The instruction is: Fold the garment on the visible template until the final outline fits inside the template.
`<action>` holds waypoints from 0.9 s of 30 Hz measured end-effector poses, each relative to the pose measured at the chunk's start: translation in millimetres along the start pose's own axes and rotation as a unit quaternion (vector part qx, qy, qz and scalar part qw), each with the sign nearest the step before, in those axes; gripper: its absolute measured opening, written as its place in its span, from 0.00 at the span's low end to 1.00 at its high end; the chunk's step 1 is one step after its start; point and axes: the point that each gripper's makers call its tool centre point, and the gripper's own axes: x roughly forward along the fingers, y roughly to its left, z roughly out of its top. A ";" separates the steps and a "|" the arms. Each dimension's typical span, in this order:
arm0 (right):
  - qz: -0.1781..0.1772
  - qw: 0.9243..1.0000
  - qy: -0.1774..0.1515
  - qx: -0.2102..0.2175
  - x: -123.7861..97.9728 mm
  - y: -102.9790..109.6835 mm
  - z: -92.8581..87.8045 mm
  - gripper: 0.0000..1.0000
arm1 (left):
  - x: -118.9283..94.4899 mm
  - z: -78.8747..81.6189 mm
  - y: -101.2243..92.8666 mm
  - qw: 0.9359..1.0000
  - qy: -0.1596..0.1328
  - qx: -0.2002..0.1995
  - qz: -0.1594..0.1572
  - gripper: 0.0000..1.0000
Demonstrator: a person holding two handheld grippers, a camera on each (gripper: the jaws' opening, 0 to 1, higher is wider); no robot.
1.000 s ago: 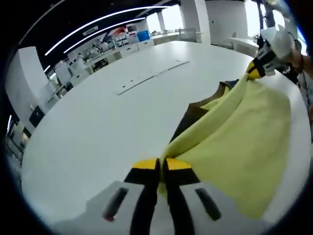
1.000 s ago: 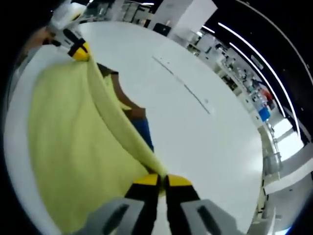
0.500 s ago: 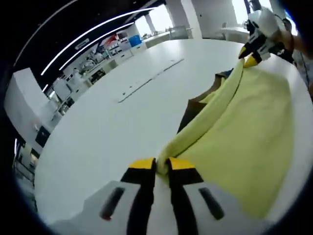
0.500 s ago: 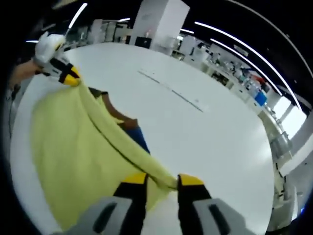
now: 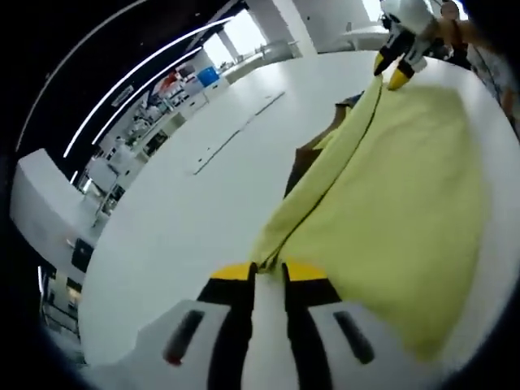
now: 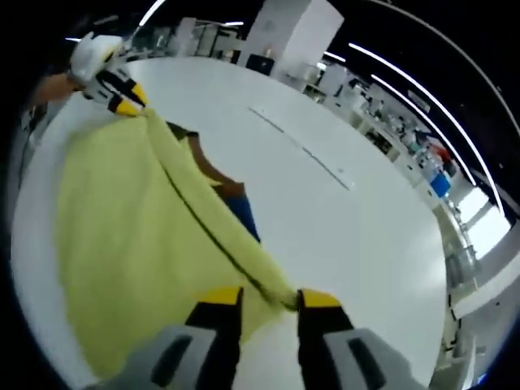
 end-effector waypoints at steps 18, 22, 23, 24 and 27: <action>-0.092 0.987 -0.047 0.125 15.6 -41.3 11.0 0.14 | 19.4 7.0 43.4 0.989 -0.016 -0.127 0.079 0.08; -0.080 0.981 -0.052 0.171 11.9 -40.7 7.7 0.16 | 12.3 6.1 41.5 0.983 -0.022 -0.167 0.075 0.14; -0.073 0.979 -0.054 0.182 11.3 -39.6 7.5 0.17 | 13.3 5.7 39.6 0.981 -0.024 -0.182 0.070 0.16; -0.064 0.976 -0.055 0.198 8.8 -38.6 7.2 0.21 | 12.2 5.2 38.3 0.978 -0.026 -0.196 0.064 0.19; -0.055 0.976 -0.052 0.202 3.8 -37.2 5.9 0.34 | 10.4 7.3 34.9 0.972 -0.035 -0.226 0.050 0.25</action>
